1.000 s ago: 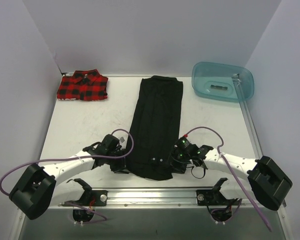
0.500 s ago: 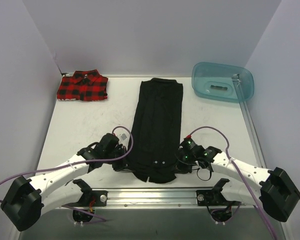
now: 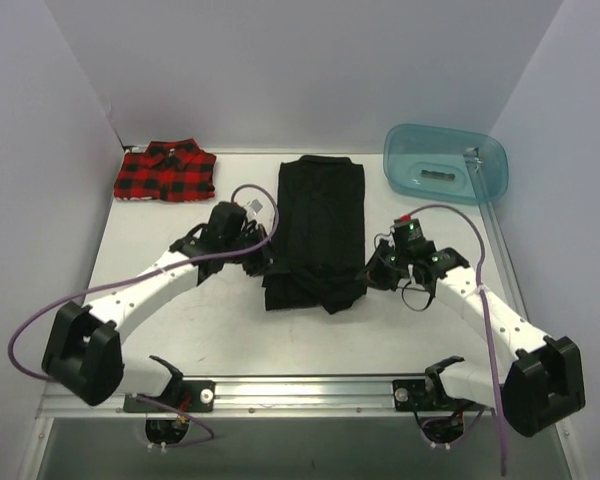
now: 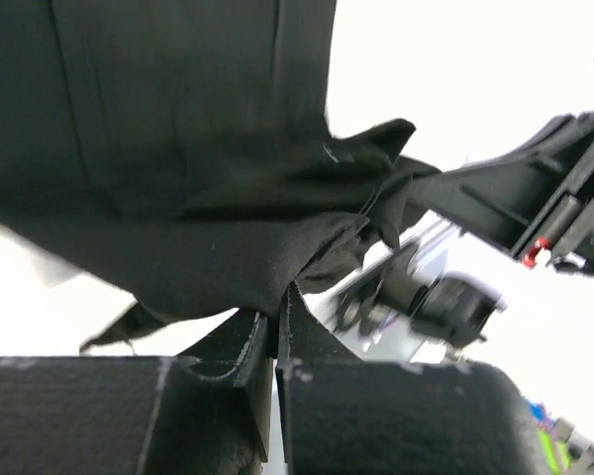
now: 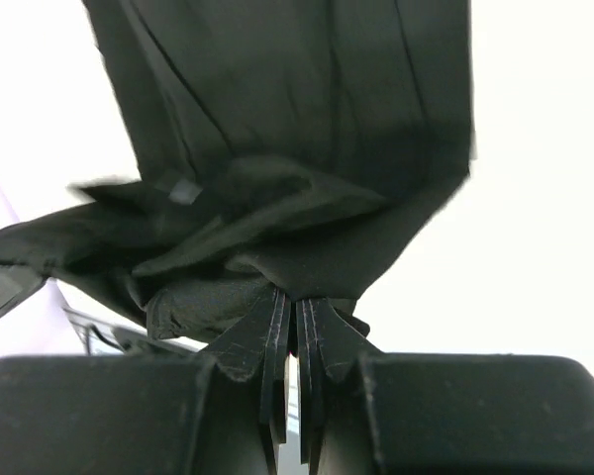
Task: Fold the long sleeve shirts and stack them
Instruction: Fold the shirt
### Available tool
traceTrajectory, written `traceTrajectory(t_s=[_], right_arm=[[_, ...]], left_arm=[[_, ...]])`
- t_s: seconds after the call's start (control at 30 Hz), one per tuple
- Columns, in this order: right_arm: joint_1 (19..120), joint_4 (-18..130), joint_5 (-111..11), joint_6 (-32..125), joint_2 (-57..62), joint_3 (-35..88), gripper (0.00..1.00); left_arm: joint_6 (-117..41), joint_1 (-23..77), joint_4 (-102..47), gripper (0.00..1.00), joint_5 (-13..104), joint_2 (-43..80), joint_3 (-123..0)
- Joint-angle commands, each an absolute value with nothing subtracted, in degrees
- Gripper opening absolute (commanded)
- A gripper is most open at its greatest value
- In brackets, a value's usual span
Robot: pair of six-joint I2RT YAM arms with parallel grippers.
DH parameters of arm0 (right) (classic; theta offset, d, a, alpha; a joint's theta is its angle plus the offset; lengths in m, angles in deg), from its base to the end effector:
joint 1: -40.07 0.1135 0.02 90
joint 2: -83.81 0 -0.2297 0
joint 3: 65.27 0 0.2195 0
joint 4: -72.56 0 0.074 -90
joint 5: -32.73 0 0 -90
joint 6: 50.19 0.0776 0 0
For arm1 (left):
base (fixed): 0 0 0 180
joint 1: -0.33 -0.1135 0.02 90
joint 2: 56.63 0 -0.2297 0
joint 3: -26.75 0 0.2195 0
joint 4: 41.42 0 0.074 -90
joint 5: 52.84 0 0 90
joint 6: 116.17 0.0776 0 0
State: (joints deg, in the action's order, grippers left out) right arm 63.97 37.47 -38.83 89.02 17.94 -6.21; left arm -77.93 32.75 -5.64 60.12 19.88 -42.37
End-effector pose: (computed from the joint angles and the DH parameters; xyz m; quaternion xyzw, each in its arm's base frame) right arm 0.2222 0.1253 0.1985 0.1338 0.8938 0.3571 0.2360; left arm 0.2287 -0.1811 0.2091 -0.0731 0.8998 -0.3966 0.1666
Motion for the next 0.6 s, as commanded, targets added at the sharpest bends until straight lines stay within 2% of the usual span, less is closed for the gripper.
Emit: traceTrajectory(t_s=[0.0,0.27,0.57], right_arm=[[60.4,36.5,-35.7,84.2,13.9,0.3,0.0],[56.0,38.3,-31.9,81.6,-0.1,11.7,0.0],[53.4,41.0,-30.5,80.5,-14.7,19.0,0.0]], left_arm=[[-77.1,30.7,-11.3,0.07,62.2,24.6,-49.4],[-77.3,26.8,-15.4,0.07,63.1,38.5,-61.3],[-78.6,24.6,-20.3,0.09,63.0,52.2,-66.7]])
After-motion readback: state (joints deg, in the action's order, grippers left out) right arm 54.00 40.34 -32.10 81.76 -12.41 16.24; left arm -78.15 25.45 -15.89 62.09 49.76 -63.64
